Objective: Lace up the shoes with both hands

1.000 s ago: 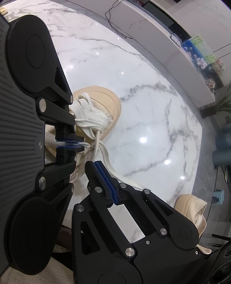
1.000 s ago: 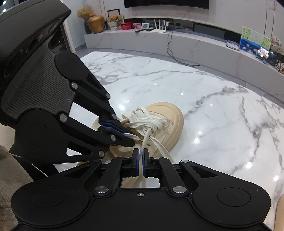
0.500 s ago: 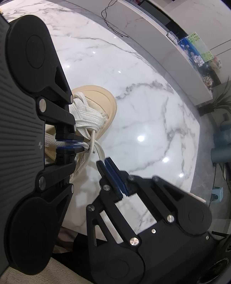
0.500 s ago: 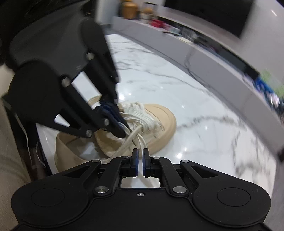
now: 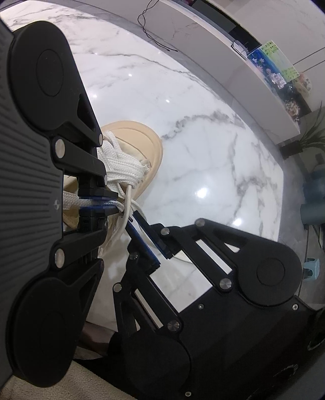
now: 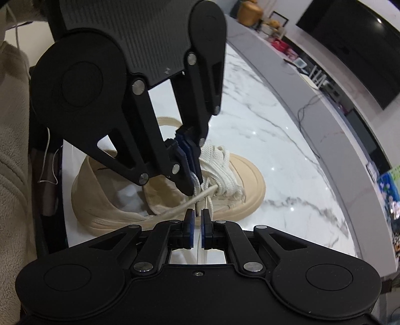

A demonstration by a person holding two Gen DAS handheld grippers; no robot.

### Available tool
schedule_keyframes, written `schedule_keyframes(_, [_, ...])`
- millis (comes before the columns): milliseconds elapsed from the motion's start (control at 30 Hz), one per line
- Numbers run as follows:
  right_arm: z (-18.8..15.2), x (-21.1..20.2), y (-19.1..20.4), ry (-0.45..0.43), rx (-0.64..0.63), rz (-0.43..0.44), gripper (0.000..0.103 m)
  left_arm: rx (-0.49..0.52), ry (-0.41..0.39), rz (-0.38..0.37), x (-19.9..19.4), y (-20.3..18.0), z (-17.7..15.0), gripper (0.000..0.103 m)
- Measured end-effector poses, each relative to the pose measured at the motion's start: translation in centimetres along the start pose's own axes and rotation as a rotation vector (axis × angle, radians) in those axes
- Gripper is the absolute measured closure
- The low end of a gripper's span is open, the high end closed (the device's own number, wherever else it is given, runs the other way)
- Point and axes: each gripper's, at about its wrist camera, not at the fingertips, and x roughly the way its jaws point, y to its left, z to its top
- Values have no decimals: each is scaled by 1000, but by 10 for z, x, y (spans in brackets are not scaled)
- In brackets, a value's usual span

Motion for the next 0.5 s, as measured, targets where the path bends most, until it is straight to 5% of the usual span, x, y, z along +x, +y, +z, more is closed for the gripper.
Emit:
schedule_keyframes(200, [0, 4, 0, 3, -22, 2, 102, 8, 3, -1, 2, -1, -1, 99])
schedule_keyframes(267, [7, 42, 15, -2, -11, -3, 102, 8, 3, 4, 1, -2, -1, 93])
schedule_keyframes(333, [8, 46, 18, 1, 7, -4, 102, 4, -4, 8, -2, -2, -2, 84])
schedule_keyframes(500, [7, 48, 23, 25, 47, -16, 102, -10, -30, 44, -20, -2, -9, 82])
